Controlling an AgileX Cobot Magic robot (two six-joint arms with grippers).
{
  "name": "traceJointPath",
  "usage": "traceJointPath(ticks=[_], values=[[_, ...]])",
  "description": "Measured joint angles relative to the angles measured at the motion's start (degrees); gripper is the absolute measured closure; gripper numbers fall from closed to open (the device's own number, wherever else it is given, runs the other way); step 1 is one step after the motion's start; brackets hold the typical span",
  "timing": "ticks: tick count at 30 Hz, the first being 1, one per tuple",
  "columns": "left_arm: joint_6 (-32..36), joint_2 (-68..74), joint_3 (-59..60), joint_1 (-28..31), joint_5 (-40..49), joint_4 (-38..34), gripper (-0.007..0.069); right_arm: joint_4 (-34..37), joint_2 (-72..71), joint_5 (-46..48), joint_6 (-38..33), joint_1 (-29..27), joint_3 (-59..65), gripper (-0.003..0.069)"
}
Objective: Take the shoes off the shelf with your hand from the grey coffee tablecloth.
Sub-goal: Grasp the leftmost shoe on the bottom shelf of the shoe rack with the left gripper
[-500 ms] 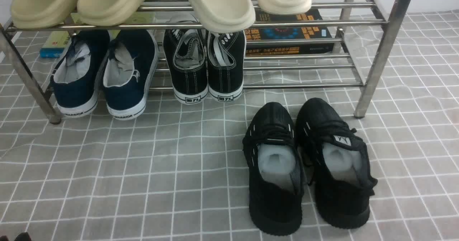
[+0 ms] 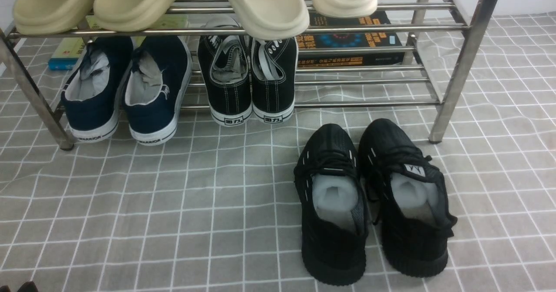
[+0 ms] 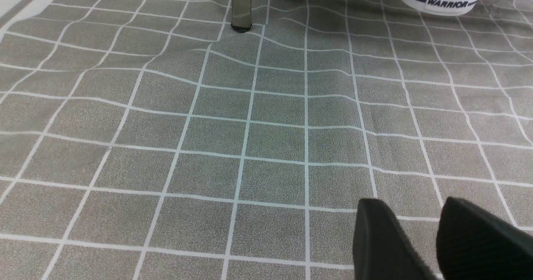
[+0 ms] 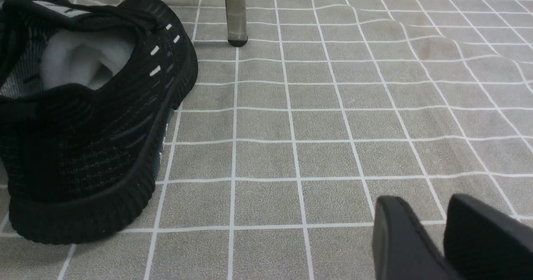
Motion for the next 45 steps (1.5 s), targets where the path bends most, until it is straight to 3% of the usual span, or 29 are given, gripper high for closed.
traceJointPath(ticks=[19,22,23,24,26,30,35,38,42,45], values=[[-0.85,0.0,0.0,0.0,0.0,-0.55,0.0383,0.0,0.0,0.0,0.0,0.0,0.0,0.0439],[-6.93,0.0,0.0,0.0,-0.06,-7.13,0.0383,0.0,0.0,0.0,0.0,0.03,0.0,0.0438],[-12.4,0.0,0.0,0.0,-0.06,-13.49,0.0383,0.0,0.0,0.0,0.0,0.03,0.0,0.0438],[-13.11,0.0,0.0,0.0,-0.06,-14.3,0.0383,0.0,0.0,0.0,0.0,0.03,0.0,0.0437],[-21.95,0.0,0.0,0.0,-0.01,-23.45,0.0383,0.0,0.0,0.0,0.0,0.0,0.0,0.0434],[-28.08,0.0,0.19,0.0,-0.31,-29.1,0.0383,0.0,0.0,0.0,0.0,0.03,0.0,0.0428],[-29.16,0.0,0.3,0.0,-2.46,-28.51,0.0383,0.0,0.0,0.0,0.0,0.0,0.0,0.0428],[-29.37,0.0,0.3,0.0,-5.75,-28.36,0.041,0.0,0.0,0.0,0.0,0.0,0.0,0.0428],[-28.56,1.53,-5.7,0.0,-4.35,-25.39,0.0578,0.0,0.0,0.0,0.0,0.03,0.0,0.0428],[-28.24,8.91,-12.53,0.0,-2.01,-21.54,0.062,0.0,-0.05,0.0,0.0,0.0,0.0,0.0423]])
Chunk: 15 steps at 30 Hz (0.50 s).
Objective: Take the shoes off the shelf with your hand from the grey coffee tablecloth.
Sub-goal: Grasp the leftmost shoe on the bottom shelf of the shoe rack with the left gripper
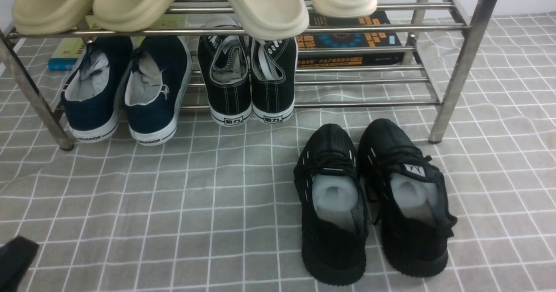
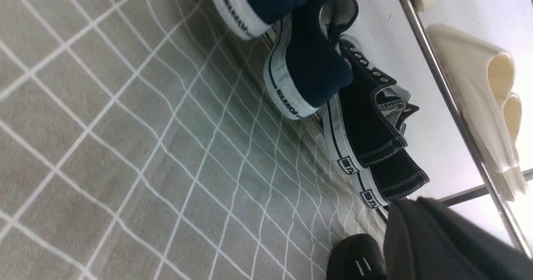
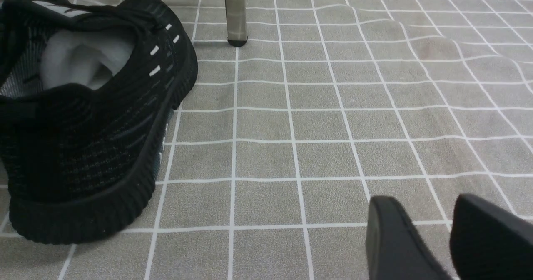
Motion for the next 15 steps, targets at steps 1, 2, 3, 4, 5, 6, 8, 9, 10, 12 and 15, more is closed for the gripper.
traceJointPath(ticks=[1,2,3,4,5,6,8,9,10,12,15], values=[[0.0,4.43,-2.93,0.0,1.16,1.28,0.0623,0.0,0.0,0.0,0.0,0.0,0.0,0.0423],[0.0,7.63,-4.64,0.0,2.38,2.25,0.0623,0.0,0.0,0.0,0.0,0.0,0.0,0.0423],[-0.41,12.64,-6.76,0.0,3.3,2.65,0.0623,0.0,0.0,0.0,0.0,0.0,0.0,0.0422],[-1.04,16.87,-8.1,0.0,3.84,2.65,0.0623,0.0,0.0,0.0,0.0,0.0,0.0,0.0421],[-1.68,21.03,-9.16,0.0,3.98,2.52,0.0622,0.0,0.0,0.0,0.0,0.0,0.0,0.0421],[-2.05,25.04,-9.99,0.0,3.89,2.44,0.0619,0.0,0.0,0.0,0.0,0.0,0.0,0.0421],[-2.59,31.09,-11.31,0.0,2.77,2.44,0.0605,0.0,0.0,0.0,0.0,0.03,0.0,0.0421],[-3.2,34.58,-12.29,0.0,1.94,2.44,0.0592,0.0,0.0,0.0,0.0,0.0,0.0,0.0421],[-3.87,38.48,-13.61,0.0,1.06,2.44,0.0571,0.0,0.0,0.0,0.0,0.0,0.0,0.0421],[-4.48,43.33,-16.98,0.0,0.29,2.5,0.053,0.0,0.0,0.0,0.0,0.0,0.0,0.0421],[-4.62,51.17,-23.84,0.06,-0.64,3.55,0.0427,0.0,0.0,0.0,0.0,0.0,0.0,0.0421]])
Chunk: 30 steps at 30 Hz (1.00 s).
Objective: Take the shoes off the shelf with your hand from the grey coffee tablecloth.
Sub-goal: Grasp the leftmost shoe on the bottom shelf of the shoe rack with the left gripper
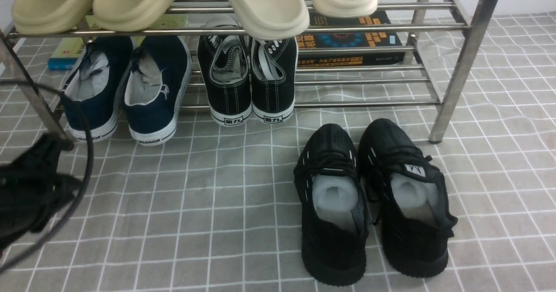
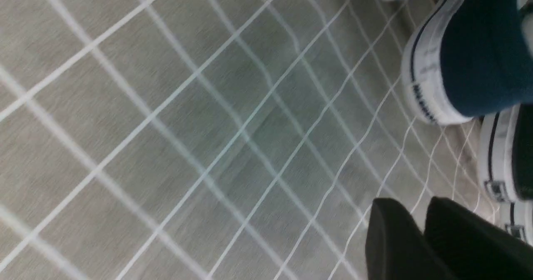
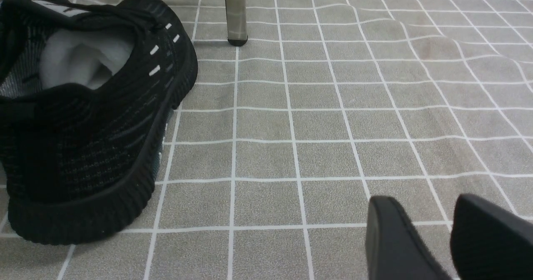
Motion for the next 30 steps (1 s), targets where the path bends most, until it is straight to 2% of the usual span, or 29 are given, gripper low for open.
traceJointPath(ticks=[3,8,13,22,30], values=[[-0.69,8.28,-7.47,0.0,-1.53,0.61,0.0305,0.0,0.0,0.0,0.0,0.03,0.0,0.0421],[-3.68,19.65,-16.22,0.0,-4.37,0.61,0.0161,0.0,0.0,0.0,0.0,0.0,0.0,0.042],[-4.17,24.26,-19.64,0.3,-6.29,0.63,0.0141,0.0,0.0,0.0,0.0,0.0,0.0,0.042],[-4.75,26.2,-22.57,7.63,-1.12,0.8,0.0173,0.0,0.0,0.0,0.0,0.03,0.0,0.042],[-6.71,29.03,-22.61,7.92,-4.59,0.05,0.0176,0.0,0.0,0.0,0.0,0.03,0.0,0.042]])
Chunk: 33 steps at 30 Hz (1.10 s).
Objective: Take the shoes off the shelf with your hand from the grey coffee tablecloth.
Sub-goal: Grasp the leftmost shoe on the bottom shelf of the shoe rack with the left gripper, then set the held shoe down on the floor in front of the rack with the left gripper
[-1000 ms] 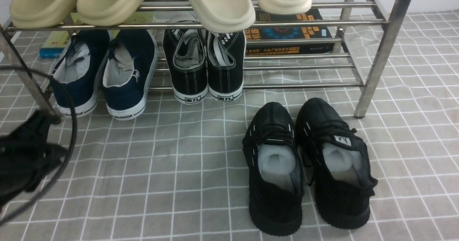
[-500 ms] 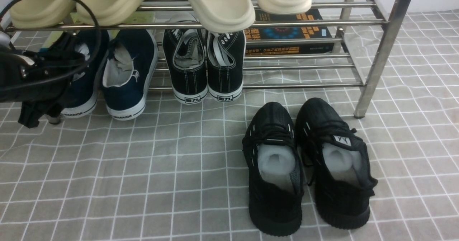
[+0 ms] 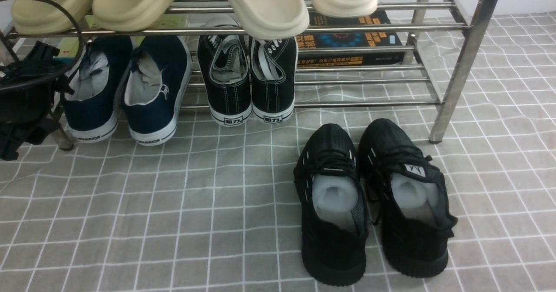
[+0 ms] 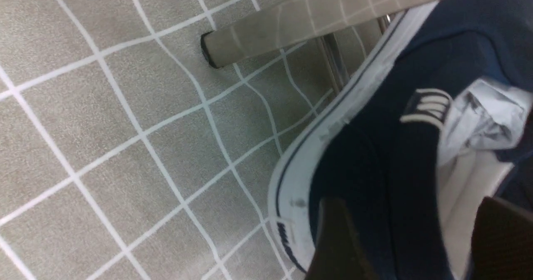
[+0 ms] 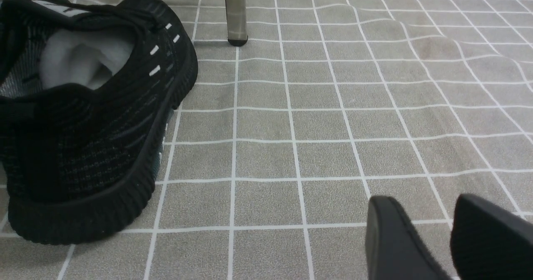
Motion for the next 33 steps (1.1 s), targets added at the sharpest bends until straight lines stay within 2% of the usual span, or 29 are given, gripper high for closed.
traceJointPath(ticks=[10,14,18,20,22,27,33], values=[[-0.57,4.49,-0.21,0.0,-3.94,-4.04,0.0177,0.0,0.0,0.0,0.0,-0.03,0.0,0.042],[-0.57,4.7,-0.25,0.0,-3.72,-4.18,0.0212,0.0,0.0,0.0,0.0,0.0,0.0,0.042],[-0.11,4.81,-0.25,0.0,-2.26,-4.18,0.0391,0.0,0.0,0.0,0.0,-0.03,0.0,0.042],[0.52,4.81,-0.25,0.06,-0.2,-4.02,0.0521,0.0,0.0,0.0,0.0,-0.03,0.0,0.042],[2.07,4.18,-0.25,0.19,2.53,-2.78,0.0571,0.0,0.0,0.0,0.0,-0.03,0.0,0.042],[3.5,-0.11,-0.2,0.99,10.5,1.3,0.0573,0.0,0.0,0.0,0.0,0.0,0.0,0.042],[5.63,-8.91,0.0,1.36,28.25,10.19,0.0573,0.0,0.0,0.0,0.0,0.0,0.0,0.042]])
